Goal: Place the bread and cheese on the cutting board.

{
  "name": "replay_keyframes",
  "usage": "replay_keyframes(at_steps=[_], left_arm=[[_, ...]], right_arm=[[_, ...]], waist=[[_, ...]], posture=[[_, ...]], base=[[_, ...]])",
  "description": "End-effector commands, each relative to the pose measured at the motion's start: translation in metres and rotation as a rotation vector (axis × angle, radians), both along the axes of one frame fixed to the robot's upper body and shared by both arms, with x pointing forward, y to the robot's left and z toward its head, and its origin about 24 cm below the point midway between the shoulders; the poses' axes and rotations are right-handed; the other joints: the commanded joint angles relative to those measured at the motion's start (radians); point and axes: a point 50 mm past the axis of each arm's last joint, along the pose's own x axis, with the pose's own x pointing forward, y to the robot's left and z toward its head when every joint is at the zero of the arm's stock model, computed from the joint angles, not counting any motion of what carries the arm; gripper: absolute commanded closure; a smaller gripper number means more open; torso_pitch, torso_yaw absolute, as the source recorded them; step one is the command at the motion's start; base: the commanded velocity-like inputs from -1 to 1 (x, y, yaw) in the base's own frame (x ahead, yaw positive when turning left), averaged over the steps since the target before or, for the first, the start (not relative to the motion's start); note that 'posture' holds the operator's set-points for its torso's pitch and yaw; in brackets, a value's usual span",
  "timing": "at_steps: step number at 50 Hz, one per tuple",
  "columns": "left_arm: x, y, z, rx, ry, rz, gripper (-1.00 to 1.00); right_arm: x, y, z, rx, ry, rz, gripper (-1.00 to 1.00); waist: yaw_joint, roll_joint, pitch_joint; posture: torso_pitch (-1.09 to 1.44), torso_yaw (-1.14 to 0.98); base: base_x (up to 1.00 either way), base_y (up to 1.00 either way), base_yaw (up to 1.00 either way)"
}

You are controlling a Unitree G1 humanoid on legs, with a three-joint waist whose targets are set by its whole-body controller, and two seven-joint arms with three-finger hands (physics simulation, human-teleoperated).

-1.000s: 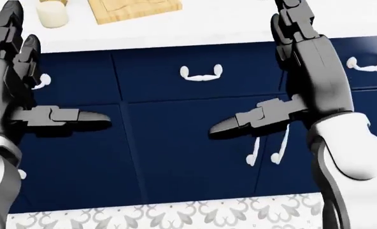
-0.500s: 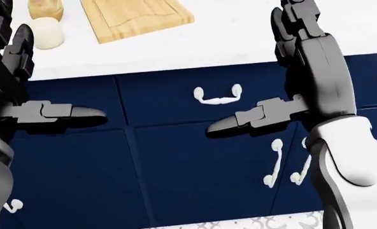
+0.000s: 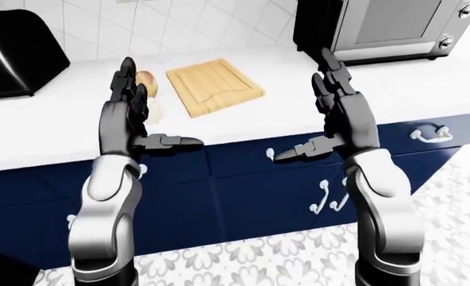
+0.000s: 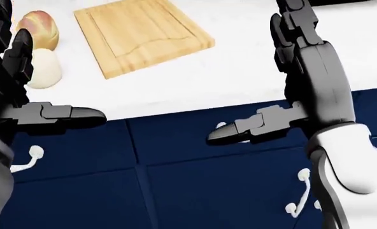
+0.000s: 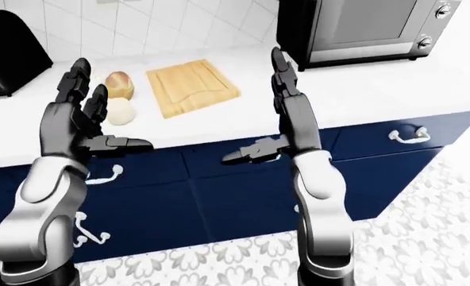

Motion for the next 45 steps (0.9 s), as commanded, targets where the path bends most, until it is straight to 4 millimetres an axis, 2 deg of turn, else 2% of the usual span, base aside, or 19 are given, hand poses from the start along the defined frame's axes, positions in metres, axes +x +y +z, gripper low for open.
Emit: replay_keyframes(at_steps=[1, 4, 6, 7, 9, 10, 13, 20, 23, 24, 25, 27, 30, 31, 32, 34, 40, 43, 45], left_arm=[[-0.0031, 0.0030, 0.0139, 0.012, -0.079, 0.017, -1.00], [-0.0028, 0.0062, 0.0145, 0.011, -0.080, 0.027, -1.00], [-0.0034, 0.0072, 0.0136, 0.012, -0.080, 0.030, -1.00], [-0.0036, 0.0072, 0.0136, 0.012, -0.079, 0.030, -1.00], [-0.0033, 0.0071, 0.0131, 0.009, -0.079, 0.031, -1.00], [-0.0032, 0.0067, 0.0125, 0.011, -0.079, 0.030, -1.00], [-0.0025, 0.0068, 0.0128, 0.009, -0.079, 0.030, -1.00], [-0.0035, 0.0063, 0.0138, 0.013, -0.080, 0.024, -1.00], [-0.0030, 0.0050, 0.0136, 0.013, -0.080, 0.021, -1.00], [-0.0029, 0.0048, 0.0138, 0.011, -0.080, 0.021, -1.00], [-0.0026, 0.0050, 0.0133, 0.012, -0.080, 0.022, -1.00], [-0.0031, 0.0056, 0.0130, 0.011, -0.080, 0.022, -1.00], [-0.0025, 0.0066, 0.0134, 0.011, -0.080, 0.026, -1.00], [-0.0024, 0.0066, 0.0131, 0.013, -0.081, 0.027, -1.00], [-0.0027, 0.0067, 0.0126, 0.012, -0.080, 0.027, -1.00], [-0.0029, 0.0073, 0.0124, 0.014, -0.080, 0.029, -1.00], [-0.0038, 0.0075, 0.0128, 0.015, -0.081, 0.032, -1.00], [-0.0041, 0.0075, 0.0122, 0.014, -0.079, 0.031, -1.00], [-0.0034, 0.0071, 0.0118, 0.014, -0.079, 0.031, -1.00]], right_arm=[[-0.0038, 0.0047, 0.0132, 0.002, -0.079, 0.026, -1.00], [-0.0045, 0.0054, 0.0127, -0.002, -0.081, 0.028, -1.00], [-0.0042, 0.0059, 0.0139, -0.001, -0.090, 0.027, -1.00], [-0.0038, 0.0058, 0.0138, -0.003, -0.088, 0.025, -1.00], [-0.0037, 0.0055, 0.0130, -0.009, -0.086, 0.023, -1.00], [-0.0035, 0.0053, 0.0126, -0.016, -0.085, 0.019, -1.00], [-0.0024, 0.0037, 0.0118, -0.028, -0.077, 0.003, -1.00], [-0.0019, 0.0051, 0.0140, -0.035, -0.075, 0.009, -1.00], [-0.0025, 0.0052, 0.0145, -0.033, -0.075, 0.011, -1.00], [-0.0029, 0.0047, 0.0150, -0.031, -0.076, 0.010, -1.00], [-0.0036, 0.0048, 0.0157, -0.024, -0.080, 0.013, -1.00], [-0.0038, 0.0047, 0.0149, -0.020, -0.082, 0.014, -1.00], [-0.0040, 0.0045, 0.0137, -0.009, -0.081, 0.016, -1.00], [-0.0041, 0.0049, 0.0136, -0.018, -0.085, 0.015, -1.00], [-0.0041, 0.0046, 0.0134, -0.012, -0.086, 0.012, -1.00], [-0.0047, 0.0040, 0.0123, -0.011, -0.085, 0.011, -1.00], [-0.0076, 0.0037, 0.0129, -0.011, -0.092, 0.009, -1.00], [-0.0075, 0.0033, 0.0117, -0.012, -0.091, 0.006, -1.00], [-0.0073, 0.0037, 0.0114, -0.013, -0.091, 0.007, -1.00]], waist=[[0.003, -0.006, -0.012], [0.000, 0.046, -0.017], [0.002, 0.120, -0.040], [0.010, 0.107, -0.043], [0.017, 0.102, -0.007], [0.024, 0.093, -0.004], [0.027, 0.054, -0.008], [0.032, 0.039, -0.014], [0.031, 0.009, -0.020], [0.024, 0.030, -0.008], [0.027, 0.005, 0.012], [0.010, 0.013, -0.008], [-0.005, 0.021, -0.002], [-0.006, 0.035, 0.003], [0.006, 0.074, -0.003], [0.011, 0.071, 0.005], [0.026, 0.020, 0.009], [0.038, -0.036, -0.008], [0.037, -0.009, -0.011]], posture=[[0.00, 0.00], [0.00, 0.00], [0.00, 0.00], [0.00, 0.00], [0.00, 0.00], [0.00, 0.00], [0.00, 0.00], [0.00, 0.00], [0.00, 0.00], [0.00, 0.00], [0.00, 0.00], [0.00, 0.00], [0.00, 0.00], [0.00, 0.00], [0.00, 0.00], [0.00, 0.00], [0.00, 0.00], [0.00, 0.00], [0.00, 0.00]], base=[[0.27, 0.63, 0.00], [0.27, 0.63, 0.00], [0.26, 0.63, 0.00], [0.27, 0.63, 0.00], [0.27, 0.62, 0.00], [0.27, 0.62, 0.00], [0.27, 0.57, 0.00], [0.22, 0.42, 0.00], [0.22, 0.41, 0.00], [0.22, 0.37, 0.00], [0.23, 0.03, 0.00], [0.22, 0.01, 0.00], [0.03, 0.00, 0.00], [0.00, 0.00, 0.00], [0.00, 0.00, 0.00], [0.00, 0.00, 0.00], [0.00, 0.00, 0.00], [0.00, 0.00, 0.00], [0.00, 0.00, 0.00]])
